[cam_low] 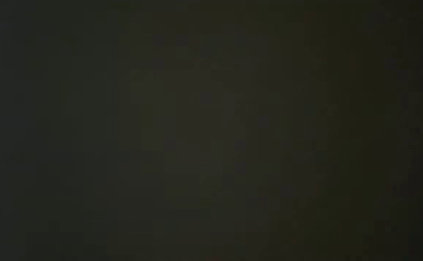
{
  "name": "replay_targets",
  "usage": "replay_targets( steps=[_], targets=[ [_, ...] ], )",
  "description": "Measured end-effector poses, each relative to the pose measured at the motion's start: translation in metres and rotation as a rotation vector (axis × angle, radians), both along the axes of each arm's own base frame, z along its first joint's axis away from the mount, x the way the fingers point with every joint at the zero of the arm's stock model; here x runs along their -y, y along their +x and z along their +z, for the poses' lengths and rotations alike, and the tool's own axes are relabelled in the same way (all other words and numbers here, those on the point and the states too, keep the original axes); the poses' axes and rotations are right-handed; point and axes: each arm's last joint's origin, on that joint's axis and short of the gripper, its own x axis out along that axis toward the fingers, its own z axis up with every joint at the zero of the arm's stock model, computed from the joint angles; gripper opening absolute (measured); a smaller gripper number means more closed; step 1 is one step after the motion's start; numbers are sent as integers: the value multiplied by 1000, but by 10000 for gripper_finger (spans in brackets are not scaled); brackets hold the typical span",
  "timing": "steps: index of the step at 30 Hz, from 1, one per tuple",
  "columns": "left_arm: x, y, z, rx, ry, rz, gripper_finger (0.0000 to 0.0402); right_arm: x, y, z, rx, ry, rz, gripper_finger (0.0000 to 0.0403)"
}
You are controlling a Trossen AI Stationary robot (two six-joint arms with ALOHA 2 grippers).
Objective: Sort silverware
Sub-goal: Put the silver knife into the middle section of the white silverware tray
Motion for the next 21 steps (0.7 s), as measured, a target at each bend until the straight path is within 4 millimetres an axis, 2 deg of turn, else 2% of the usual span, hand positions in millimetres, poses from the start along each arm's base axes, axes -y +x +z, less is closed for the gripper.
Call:
replay_targets(
  steps=[4,12,21],
  targets=[
    [0,-2,4,19,1,1,109,0,0,0,-4,7,0,27],
    [3,-16,33,130,29,-2,109,0,2,5,-6,12,1,32],
    [6,-51,53,93,74,-2,109,4,16,21,48,27,-14,28]
  ],
)
